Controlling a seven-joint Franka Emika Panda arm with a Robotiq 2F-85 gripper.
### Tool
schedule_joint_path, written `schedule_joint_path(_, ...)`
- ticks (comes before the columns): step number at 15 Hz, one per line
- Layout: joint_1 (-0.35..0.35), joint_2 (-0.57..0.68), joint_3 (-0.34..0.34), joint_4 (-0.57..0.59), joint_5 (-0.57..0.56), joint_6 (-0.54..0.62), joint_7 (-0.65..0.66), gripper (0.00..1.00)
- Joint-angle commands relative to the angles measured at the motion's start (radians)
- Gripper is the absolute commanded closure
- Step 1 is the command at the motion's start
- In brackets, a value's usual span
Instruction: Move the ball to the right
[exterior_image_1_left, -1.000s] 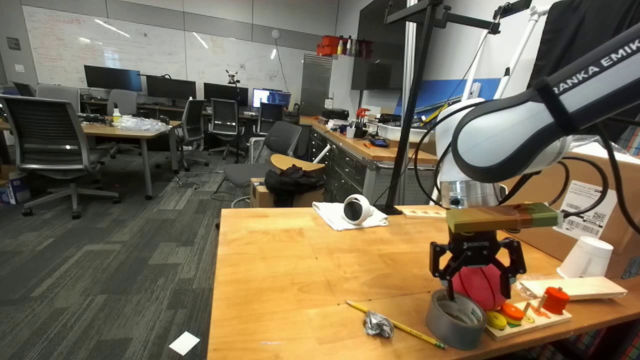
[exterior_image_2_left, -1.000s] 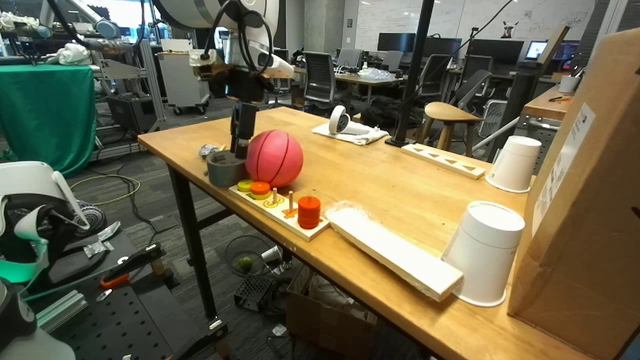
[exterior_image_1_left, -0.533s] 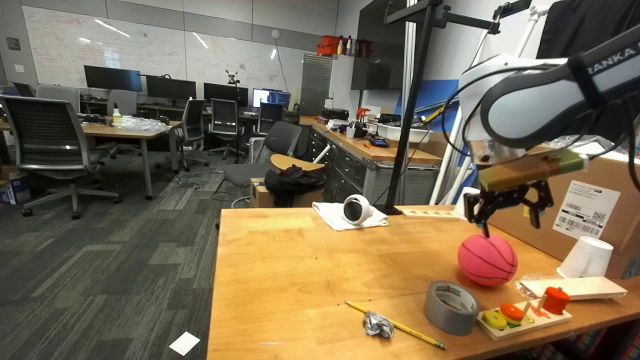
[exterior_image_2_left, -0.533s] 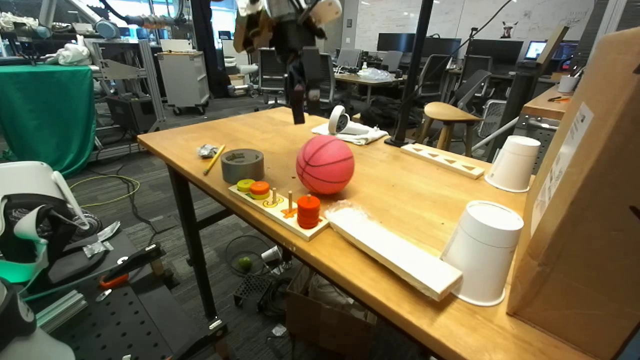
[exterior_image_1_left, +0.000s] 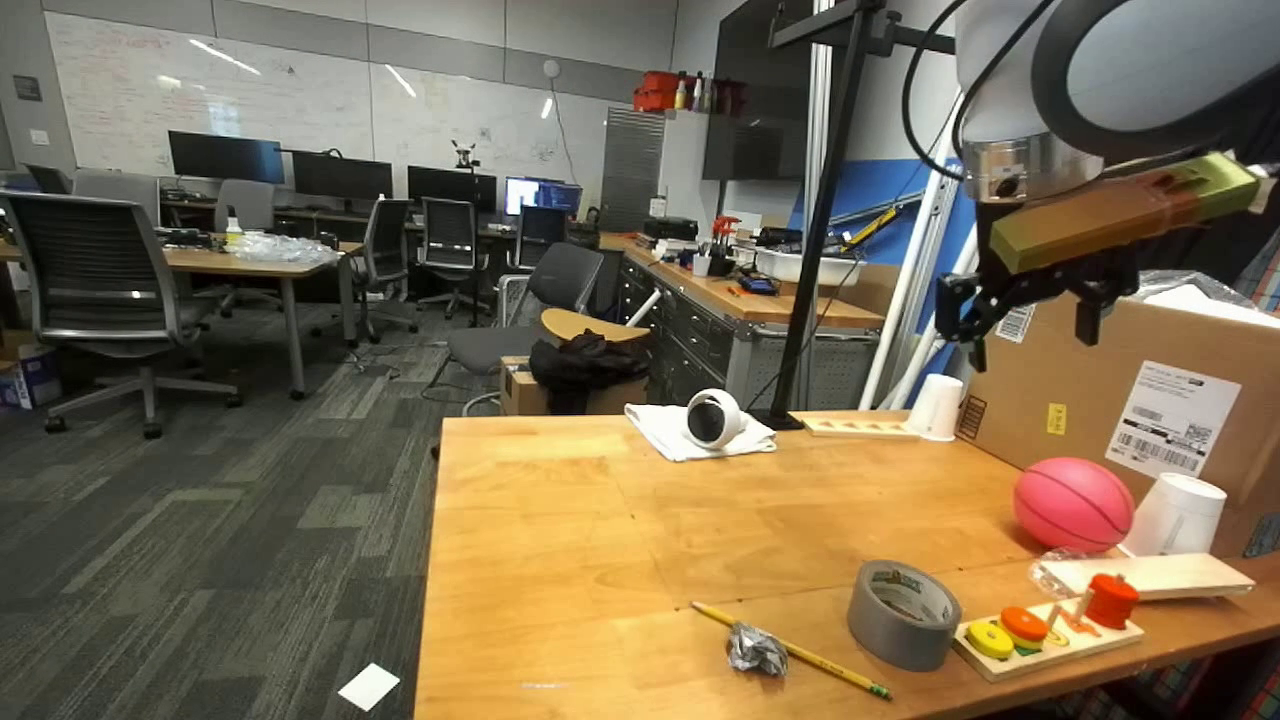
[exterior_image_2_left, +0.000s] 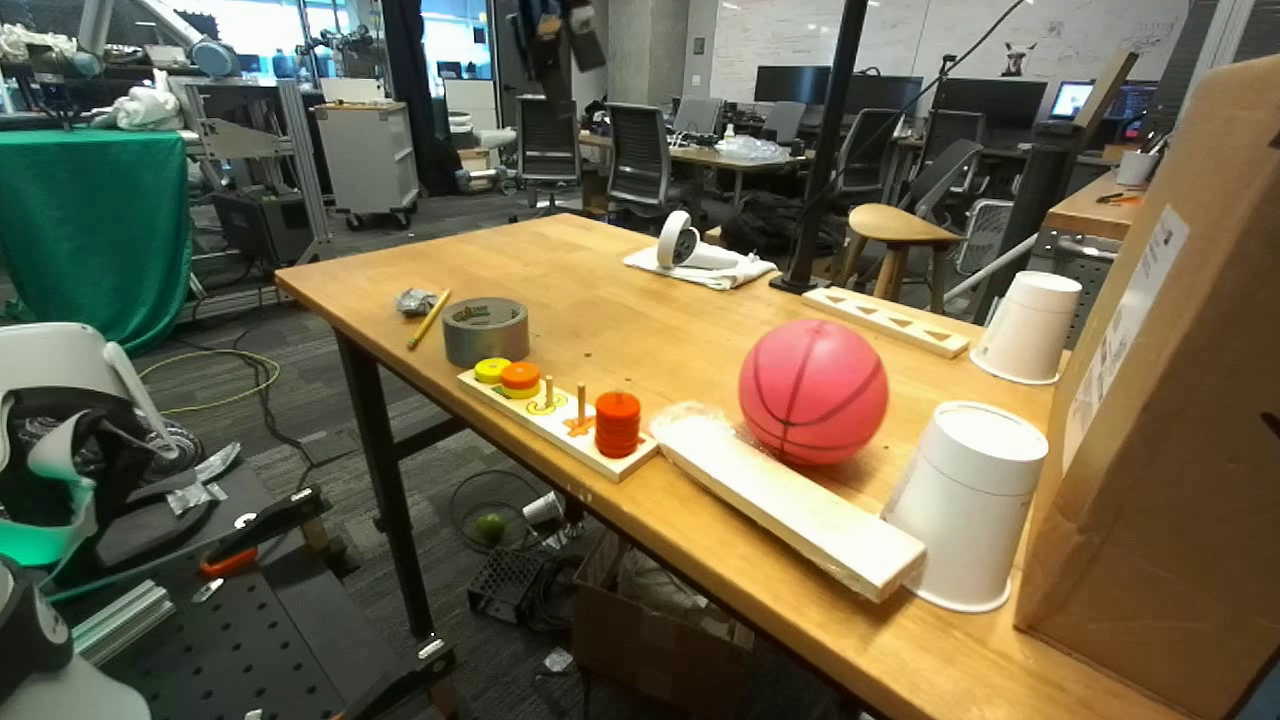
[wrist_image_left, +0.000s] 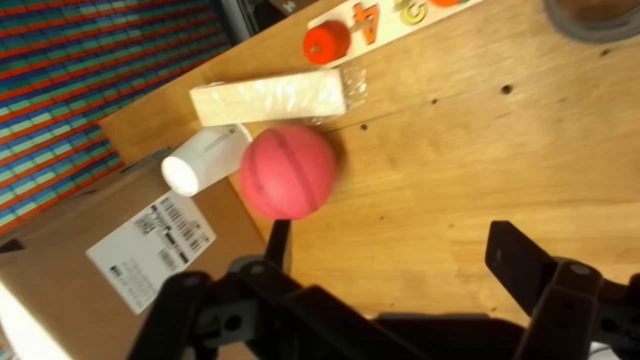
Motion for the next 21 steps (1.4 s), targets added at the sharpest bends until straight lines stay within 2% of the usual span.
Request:
schedule_joint_path(1,0.048,0.032,0.037,-0.044,0.162,0.056,-0.013,0.00)
schedule_joint_path(6,0.094,0.114,0.065,-0.065,0.350,0.110,-0.071,0.00)
schedule_joint_path(10,0.092,0.172,0.054,-0.068,0.411,0.126,-0.139,0.00)
schedule_joint_path(17,0.035,0.224,-0.018,-0.116,0.387,0.117,-0.137,0.00)
schedule_joint_path(21,-0.017,0.222,-0.075,-0.128,0.281,0.088,-0.113,0.00)
